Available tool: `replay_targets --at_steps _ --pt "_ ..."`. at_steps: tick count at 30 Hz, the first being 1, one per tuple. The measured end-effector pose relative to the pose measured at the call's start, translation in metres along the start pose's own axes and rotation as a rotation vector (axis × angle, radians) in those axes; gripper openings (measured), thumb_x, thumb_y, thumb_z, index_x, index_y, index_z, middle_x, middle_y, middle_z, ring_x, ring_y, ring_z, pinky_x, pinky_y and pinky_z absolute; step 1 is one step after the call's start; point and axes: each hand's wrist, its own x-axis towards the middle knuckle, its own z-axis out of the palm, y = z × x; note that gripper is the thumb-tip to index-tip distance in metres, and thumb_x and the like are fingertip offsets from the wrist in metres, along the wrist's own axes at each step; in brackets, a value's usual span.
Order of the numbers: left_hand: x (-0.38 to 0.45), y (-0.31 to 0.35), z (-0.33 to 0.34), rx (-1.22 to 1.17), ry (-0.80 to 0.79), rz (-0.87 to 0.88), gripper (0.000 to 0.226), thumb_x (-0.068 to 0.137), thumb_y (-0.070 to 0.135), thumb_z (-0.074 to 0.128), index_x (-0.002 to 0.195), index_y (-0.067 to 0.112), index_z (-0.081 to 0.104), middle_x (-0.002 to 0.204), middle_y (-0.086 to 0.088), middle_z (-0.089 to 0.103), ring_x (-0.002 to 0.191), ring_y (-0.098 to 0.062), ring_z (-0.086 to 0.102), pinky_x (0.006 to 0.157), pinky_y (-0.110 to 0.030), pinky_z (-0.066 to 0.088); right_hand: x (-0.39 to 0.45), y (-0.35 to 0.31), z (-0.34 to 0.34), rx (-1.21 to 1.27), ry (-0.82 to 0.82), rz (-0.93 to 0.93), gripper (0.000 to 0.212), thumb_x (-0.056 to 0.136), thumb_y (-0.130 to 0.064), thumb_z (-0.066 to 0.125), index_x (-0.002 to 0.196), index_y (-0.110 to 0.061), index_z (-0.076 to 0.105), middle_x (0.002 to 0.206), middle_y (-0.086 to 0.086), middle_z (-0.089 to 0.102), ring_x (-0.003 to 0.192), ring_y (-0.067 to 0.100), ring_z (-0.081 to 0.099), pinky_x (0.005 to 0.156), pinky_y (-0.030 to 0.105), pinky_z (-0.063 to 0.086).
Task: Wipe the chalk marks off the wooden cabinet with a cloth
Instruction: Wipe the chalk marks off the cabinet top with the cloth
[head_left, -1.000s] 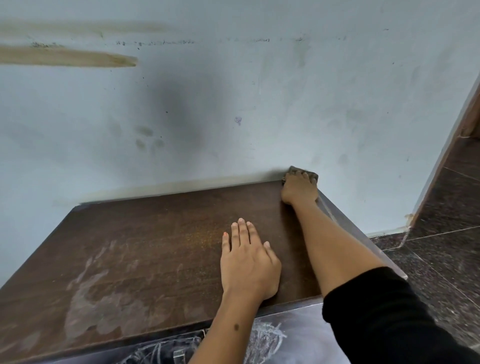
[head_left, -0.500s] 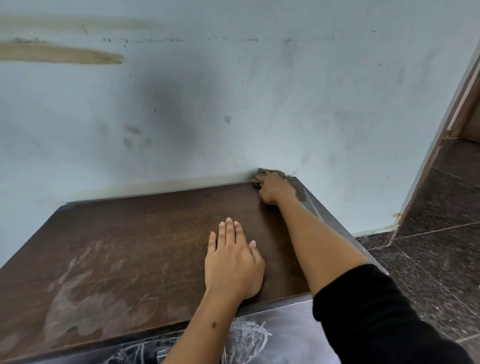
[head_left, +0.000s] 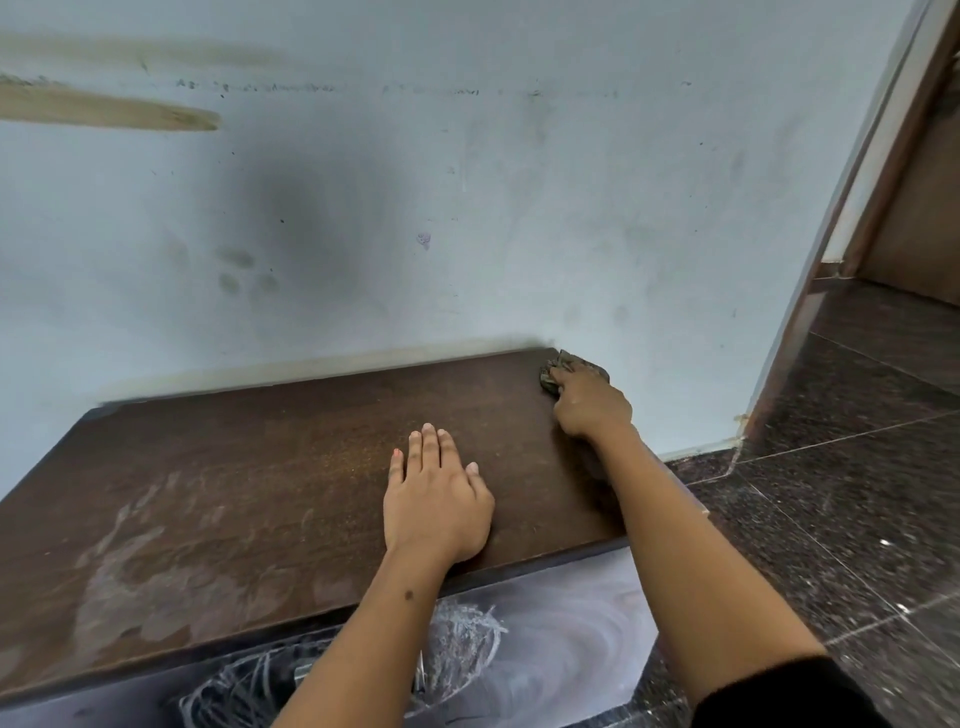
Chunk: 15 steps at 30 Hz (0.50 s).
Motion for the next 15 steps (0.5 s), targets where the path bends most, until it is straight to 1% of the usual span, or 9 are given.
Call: replay_targets --at_steps 5,7,10,12,15 --pt "-0.002 0.0 -0.001 -0.003 -0.012 0.002 0.059 0.1 0.036 0.013 0.15 0.007 0.003 0.159 -0.008 -0.003 0.146 -0.019 -0.004 0.119 -0.038 -0.001 -0.064 0.019 -0.009 -0.003 0.04 -0.004 0.045 0.095 -0.019 0.036 0.138 -0.027 0.043 0.149 0.002 0.031 0.137 0.025 0.029 0.104 0.04 0.032" --pt "-0.002 0.001 -0.001 -0.002 -0.014 -0.001 0.059 0.1 0.036 0.012 0.15 0.007 0.003 0.158 -0.008 -0.003 0.146 -0.019 -0.005 0.119 -0.037 -0.001 -0.091 0.028 -0.009 -0.007 0.06 -0.003 0.046 0.096 -0.018 0.035 0.14 -0.029 0.041 0.149 0.003 0.031 0.137 0.026 0.029 0.106 0.041 0.032" --pt "-0.002 0.002 -0.001 0.005 -0.007 -0.007 0.059 0.1 0.036 0.012 0.15 0.007 0.002 0.158 -0.007 -0.004 0.146 -0.019 -0.005 0.119 -0.037 -0.002 -0.123 0.034 -0.008 0.008 0.093 0.017 0.049 0.096 -0.017 0.036 0.143 -0.032 0.037 0.153 0.0 0.027 0.141 0.021 0.023 0.114 0.039 0.023" --pt "-0.001 0.002 0.001 0.009 0.003 -0.007 0.059 0.1 0.036 0.013 0.15 0.007 0.003 0.158 -0.008 -0.003 0.146 -0.02 -0.004 0.119 -0.037 -0.001 -0.128 0.032 -0.007 0.007 0.102 0.028 0.05 0.096 -0.017 0.036 0.144 -0.033 0.035 0.155 -0.001 0.023 0.144 0.017 0.017 0.117 0.037 0.016" --pt "-0.001 0.001 0.003 0.017 0.017 -0.008 0.059 0.1 0.036 0.013 0.15 0.007 0.003 0.158 -0.008 -0.002 0.146 -0.02 -0.003 0.119 -0.037 -0.001 -0.111 0.027 -0.007 0.002 0.083 0.018 0.049 0.096 -0.02 0.035 0.144 -0.031 0.034 0.157 0.0 0.02 0.145 0.017 0.013 0.118 0.038 0.014"
